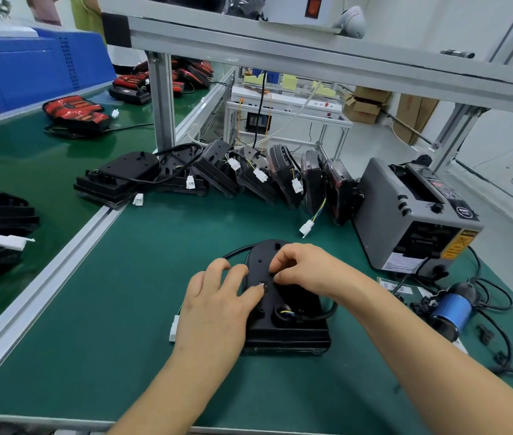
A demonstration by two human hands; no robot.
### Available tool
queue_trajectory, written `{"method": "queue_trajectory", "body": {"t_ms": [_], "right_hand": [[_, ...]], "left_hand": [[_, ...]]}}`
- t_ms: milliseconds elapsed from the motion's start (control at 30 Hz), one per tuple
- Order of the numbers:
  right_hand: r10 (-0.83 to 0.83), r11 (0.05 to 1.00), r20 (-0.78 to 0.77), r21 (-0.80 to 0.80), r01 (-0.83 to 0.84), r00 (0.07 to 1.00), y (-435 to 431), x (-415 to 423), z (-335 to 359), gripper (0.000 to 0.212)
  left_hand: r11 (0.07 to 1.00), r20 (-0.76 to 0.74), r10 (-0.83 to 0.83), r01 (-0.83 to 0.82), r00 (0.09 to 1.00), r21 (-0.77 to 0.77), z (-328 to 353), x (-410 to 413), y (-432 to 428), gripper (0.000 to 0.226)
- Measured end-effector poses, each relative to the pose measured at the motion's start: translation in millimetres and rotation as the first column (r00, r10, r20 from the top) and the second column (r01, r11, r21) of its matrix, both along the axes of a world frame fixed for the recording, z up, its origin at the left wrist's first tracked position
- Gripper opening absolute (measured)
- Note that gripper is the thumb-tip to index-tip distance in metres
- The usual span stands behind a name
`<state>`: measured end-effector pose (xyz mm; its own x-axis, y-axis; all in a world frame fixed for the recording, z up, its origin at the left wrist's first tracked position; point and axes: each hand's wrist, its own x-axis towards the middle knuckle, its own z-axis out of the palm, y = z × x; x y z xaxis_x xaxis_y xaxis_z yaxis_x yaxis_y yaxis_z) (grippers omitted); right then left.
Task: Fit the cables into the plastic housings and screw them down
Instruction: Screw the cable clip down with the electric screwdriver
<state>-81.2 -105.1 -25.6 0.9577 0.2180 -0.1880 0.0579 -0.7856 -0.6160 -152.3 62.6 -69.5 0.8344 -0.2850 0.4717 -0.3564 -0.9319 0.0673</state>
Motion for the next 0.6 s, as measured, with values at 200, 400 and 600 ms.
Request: {"method": "queue_trajectory", "body": {"t_ms": [200,400,600], "right_hand": [[-0.001,0.998,0.153,-0.068,0.011,0.988,-22.2,-16.6,-5.1,0.028],[-0.059,0.998,0.199,-0.023,0.065,0.978,-45.8,-32.7,-20.6,0.026],[-0.287,0.958,0.286,0.102,0.269,0.914,-64.4,-49.7,-32.2,0.021]], "left_hand": [[0.999,-0.006,-0.036,0.036,0.999,0.005,3.4,5.9,-1.2,0.062],[0.998,-0.007,-0.041,0.042,0.999,0.056,-2.5,4.3,-2.3,0.064],[0.999,-0.059,-0.040,0.039,0.997,-0.013,5.0,18.7,2.1,0.062]]}}
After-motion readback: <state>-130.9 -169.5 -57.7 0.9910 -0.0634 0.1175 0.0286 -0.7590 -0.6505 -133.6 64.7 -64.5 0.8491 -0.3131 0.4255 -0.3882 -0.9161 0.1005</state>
